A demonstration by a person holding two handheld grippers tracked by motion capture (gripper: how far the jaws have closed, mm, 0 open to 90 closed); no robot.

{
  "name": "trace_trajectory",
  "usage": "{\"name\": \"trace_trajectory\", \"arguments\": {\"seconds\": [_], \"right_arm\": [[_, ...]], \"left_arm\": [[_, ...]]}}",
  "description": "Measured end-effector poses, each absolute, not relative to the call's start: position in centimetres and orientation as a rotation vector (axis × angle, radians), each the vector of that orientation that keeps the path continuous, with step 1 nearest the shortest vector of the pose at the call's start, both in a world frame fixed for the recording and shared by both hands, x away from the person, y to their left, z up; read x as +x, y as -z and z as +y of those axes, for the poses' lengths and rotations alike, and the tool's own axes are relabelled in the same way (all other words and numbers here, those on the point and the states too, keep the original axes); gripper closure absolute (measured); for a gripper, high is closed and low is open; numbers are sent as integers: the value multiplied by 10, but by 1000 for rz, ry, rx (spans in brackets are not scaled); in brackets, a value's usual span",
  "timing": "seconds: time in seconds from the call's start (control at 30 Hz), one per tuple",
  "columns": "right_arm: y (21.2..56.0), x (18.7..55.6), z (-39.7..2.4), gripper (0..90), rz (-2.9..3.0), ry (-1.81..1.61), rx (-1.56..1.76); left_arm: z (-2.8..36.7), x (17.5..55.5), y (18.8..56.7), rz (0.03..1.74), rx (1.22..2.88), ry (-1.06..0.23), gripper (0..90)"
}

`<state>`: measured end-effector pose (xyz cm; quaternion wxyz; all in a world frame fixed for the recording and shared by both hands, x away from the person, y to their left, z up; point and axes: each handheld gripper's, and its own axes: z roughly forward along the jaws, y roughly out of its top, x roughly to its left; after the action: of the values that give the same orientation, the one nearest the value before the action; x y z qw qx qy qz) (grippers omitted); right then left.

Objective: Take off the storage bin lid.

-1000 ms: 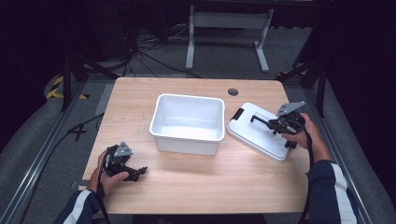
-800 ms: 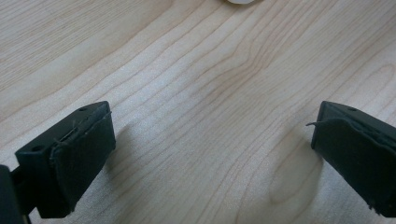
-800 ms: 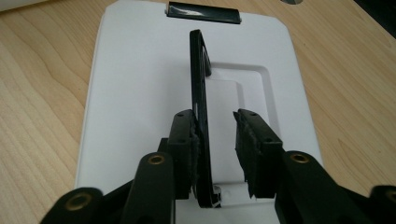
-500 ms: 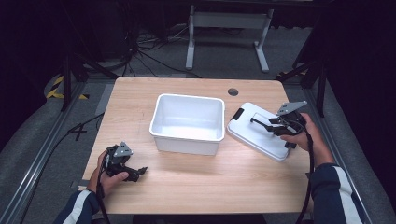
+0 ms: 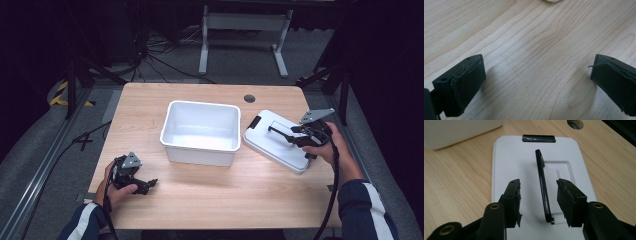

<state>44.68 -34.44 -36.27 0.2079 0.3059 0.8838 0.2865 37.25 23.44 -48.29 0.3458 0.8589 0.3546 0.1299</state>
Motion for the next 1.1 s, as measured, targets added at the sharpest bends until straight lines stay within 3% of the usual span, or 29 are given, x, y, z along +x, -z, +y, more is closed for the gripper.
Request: {"name": "trace_trajectory", "arguments": {"seconds": [1.1], "right_arm": [[363,388,-360,387,2412,-769,846]], "left_arm": [[234,373,483,920,2229,-338,2]]}}
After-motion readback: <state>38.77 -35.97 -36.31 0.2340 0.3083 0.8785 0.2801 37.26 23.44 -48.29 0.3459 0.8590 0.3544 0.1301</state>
